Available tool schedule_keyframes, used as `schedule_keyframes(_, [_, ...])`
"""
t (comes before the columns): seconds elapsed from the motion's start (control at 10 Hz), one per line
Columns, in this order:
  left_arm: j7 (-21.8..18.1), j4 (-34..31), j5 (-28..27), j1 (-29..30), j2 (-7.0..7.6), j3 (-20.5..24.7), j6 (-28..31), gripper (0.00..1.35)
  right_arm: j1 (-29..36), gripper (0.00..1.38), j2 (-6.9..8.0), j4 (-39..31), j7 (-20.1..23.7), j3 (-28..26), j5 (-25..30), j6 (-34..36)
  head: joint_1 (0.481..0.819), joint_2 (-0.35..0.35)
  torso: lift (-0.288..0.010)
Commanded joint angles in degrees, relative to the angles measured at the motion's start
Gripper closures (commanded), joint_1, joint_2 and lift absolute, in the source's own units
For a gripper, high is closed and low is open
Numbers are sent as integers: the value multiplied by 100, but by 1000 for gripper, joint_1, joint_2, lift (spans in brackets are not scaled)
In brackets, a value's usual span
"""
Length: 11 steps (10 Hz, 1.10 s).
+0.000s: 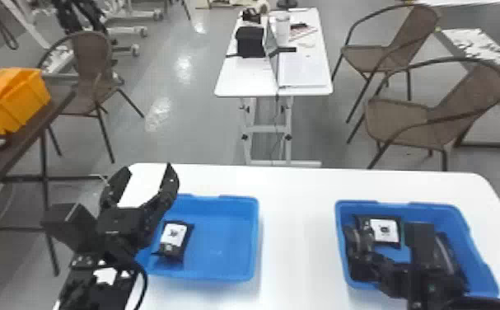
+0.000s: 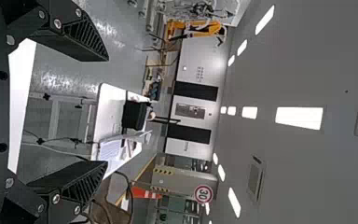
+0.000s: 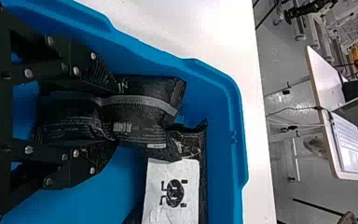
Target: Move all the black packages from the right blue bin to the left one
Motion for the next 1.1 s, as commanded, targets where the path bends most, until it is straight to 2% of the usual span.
schedule_keyframes(0.0, [0,17,34,8,-15,-1,-44,259,75,1254,13,-132,-36,-6,-73,-5,695,102,0])
schedule_keyframes(0.3, [0,8,60,8,-15,-1,-62,259,444,1254,-40,-879,-54,-86,-319,-5,695,106,0])
schedule_keyframes(0.6, [0,8,113,0,-15,-1,-62,259,796,1254,-242,-1776,-36,-112,-618,276,695,100,0])
schedule_keyframes(0.8, [0,0,324,-27,-15,-27,132,254,840,1254,-523,-2725,263,-112,-794,645,695,100,0])
schedule_keyframes(1.0, [0,-27,684,-150,-15,-97,483,248,339,1254,-541,-3006,931,2,-759,865,695,106,0])
